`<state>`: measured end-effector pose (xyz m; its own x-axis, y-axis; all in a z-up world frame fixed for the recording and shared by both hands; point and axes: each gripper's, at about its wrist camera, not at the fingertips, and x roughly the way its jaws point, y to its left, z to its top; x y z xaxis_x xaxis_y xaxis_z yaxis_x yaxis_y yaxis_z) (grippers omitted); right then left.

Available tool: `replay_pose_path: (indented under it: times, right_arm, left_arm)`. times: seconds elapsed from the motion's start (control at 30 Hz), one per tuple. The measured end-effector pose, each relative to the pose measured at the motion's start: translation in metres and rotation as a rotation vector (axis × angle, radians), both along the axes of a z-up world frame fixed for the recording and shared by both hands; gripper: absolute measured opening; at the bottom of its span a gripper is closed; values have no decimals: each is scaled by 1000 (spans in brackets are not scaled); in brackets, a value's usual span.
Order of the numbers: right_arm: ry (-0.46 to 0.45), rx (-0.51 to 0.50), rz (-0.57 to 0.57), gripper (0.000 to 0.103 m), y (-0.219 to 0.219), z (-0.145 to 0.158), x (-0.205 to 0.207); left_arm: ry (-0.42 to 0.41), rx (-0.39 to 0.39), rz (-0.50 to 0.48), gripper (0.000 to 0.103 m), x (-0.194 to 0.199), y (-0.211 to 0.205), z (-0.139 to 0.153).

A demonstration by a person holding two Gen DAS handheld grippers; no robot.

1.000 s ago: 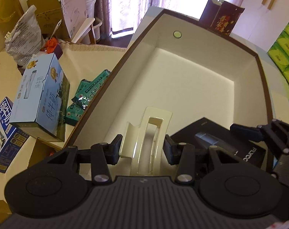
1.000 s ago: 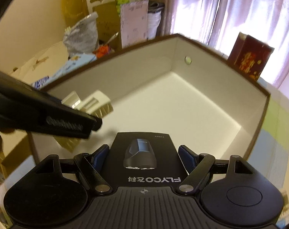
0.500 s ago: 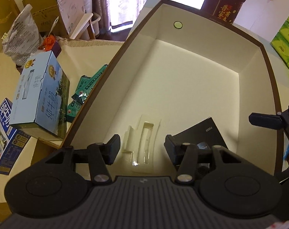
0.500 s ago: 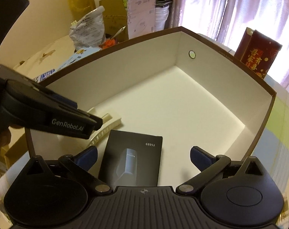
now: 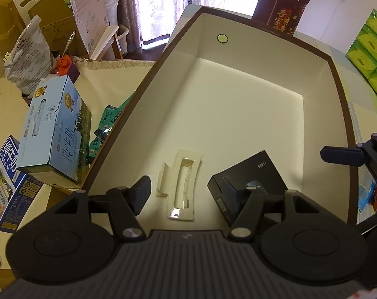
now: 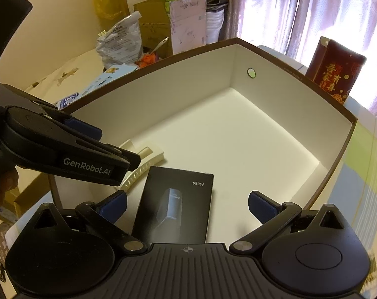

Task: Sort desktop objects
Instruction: 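Open the left tool to drop the clip while the right tool releases the FLYCO box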

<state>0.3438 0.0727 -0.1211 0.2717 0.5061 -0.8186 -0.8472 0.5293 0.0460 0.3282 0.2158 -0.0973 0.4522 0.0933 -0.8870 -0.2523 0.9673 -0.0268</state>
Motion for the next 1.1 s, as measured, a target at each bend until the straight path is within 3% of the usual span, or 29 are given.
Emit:
replay_pose_path:
  times: [0.27, 0.47, 0.63, 0.83, 1.1]
  right_arm:
    - [-14, 16, 3, 101, -7, 8, -7]
    - [-32, 50, 1, 101, -19, 22, -18]
    - [-41, 81, -1, 101, -34, 33, -28]
    - [-50, 115, -1, 101, -57, 46, -44]
    - [-54, 156, 13, 101, -92, 61, -65]
  left_arm:
    - [-23, 17, 6, 62, -13, -4, 11]
    - [-55, 40, 19, 71, -26, -10, 27]
    - [-85, 48, 25, 71, -41, -19, 40]
    - [-125, 61, 38, 78, -68, -34, 57]
    - [-138, 75, 50, 79, -111, -61, 68]
